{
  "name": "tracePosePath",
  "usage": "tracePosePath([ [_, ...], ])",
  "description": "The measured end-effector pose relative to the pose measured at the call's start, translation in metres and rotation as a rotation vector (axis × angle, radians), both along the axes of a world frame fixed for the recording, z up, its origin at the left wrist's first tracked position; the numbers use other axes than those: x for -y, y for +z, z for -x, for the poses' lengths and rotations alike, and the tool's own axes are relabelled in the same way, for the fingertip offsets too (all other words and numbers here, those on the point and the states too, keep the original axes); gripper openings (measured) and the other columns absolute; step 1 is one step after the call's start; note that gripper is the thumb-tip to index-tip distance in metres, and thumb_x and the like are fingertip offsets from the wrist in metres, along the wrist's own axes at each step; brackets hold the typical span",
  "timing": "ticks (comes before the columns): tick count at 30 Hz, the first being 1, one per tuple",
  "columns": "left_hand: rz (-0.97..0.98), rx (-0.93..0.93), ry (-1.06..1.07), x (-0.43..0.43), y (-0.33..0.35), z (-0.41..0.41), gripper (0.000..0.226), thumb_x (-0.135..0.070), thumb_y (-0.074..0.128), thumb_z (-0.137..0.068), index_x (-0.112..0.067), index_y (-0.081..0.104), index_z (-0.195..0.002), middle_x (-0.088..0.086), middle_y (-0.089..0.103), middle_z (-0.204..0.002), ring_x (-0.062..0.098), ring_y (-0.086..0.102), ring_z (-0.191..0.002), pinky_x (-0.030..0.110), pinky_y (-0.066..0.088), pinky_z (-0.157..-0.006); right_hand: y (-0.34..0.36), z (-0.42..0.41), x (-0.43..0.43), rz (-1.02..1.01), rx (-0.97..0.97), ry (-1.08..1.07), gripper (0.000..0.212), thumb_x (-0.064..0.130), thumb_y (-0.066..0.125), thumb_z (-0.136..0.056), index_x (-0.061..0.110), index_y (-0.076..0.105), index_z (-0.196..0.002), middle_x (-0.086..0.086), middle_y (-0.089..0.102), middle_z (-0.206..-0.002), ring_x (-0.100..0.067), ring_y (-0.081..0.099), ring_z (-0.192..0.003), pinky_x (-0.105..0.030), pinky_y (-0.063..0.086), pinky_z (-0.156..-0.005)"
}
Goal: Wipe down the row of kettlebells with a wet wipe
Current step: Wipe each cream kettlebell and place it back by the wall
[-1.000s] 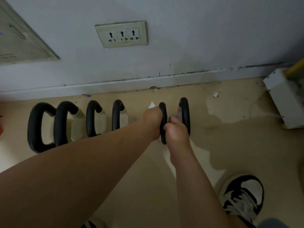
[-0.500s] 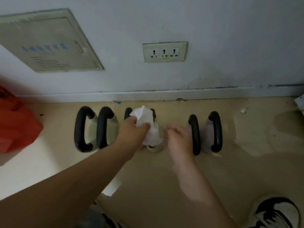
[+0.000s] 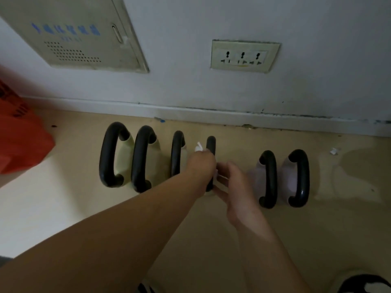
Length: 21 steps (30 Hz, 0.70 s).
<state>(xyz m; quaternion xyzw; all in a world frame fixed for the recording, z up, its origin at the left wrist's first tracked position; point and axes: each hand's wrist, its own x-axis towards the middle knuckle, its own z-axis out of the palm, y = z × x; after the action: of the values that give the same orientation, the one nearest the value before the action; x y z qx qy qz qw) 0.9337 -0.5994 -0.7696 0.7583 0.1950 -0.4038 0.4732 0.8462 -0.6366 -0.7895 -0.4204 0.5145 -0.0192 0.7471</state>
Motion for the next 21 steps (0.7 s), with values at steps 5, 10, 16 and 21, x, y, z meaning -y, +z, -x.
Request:
tracePosePath([
  [5,0.057,-0.032,0.165,-0.002,-0.003,0.015,0.059,-0.05,0.025,-0.106,-0.008,0.049,-0.14,0.017,0.057,-0.134,0.034,0.055,-0.122,0.045,0.042,-0.107,-0.001,0.0,-0.001,0.052,-0.055,0.02,0.019,0.024,0.052,-0.101,0.023,0.071,-0.099,-0.001,0.067,-0.11,-0.014,0.063,-0.097,-0.044,0.062,-0.09],
  [10,0.088,0.034,0.142,-0.022,-0.002,0.06,0.049,-0.048,0.031,-0.105,-0.015,0.055,-0.133,0.013,0.063,-0.126,0.028,0.061,-0.112,0.038,0.049,-0.099,0.002,0.018,-0.003,0.148,-0.143,0.177,0.021,0.027,0.048,-0.1,0.024,0.067,-0.091,-0.003,0.069,-0.097,-0.018,0.062,-0.086,-0.033,0.048,-0.069],
  [16,0.078,-0.071,0.25,-0.055,-0.018,0.131,0.041,-0.047,0.035,-0.105,-0.018,0.061,-0.121,0.01,0.069,-0.11,0.024,0.064,-0.1,0.037,0.05,-0.096,-0.004,0.057,-0.005,-0.173,-0.187,0.342,0.033,0.046,0.063,-0.096,0.018,0.08,-0.104,-0.002,0.081,-0.097,-0.022,0.075,-0.095,-0.036,0.057,-0.087],
  [21,0.096,-0.132,0.335,-0.083,-0.002,0.157,0.037,-0.034,0.036,-0.107,-0.008,0.059,-0.12,0.017,0.065,-0.119,0.035,0.062,-0.114,0.036,0.051,-0.073,-0.01,0.076,-0.013,-0.194,-0.23,0.579,0.044,0.053,0.069,-0.091,0.019,0.074,-0.119,-0.002,0.073,-0.117,-0.023,0.068,-0.105,-0.036,0.054,-0.079],
])
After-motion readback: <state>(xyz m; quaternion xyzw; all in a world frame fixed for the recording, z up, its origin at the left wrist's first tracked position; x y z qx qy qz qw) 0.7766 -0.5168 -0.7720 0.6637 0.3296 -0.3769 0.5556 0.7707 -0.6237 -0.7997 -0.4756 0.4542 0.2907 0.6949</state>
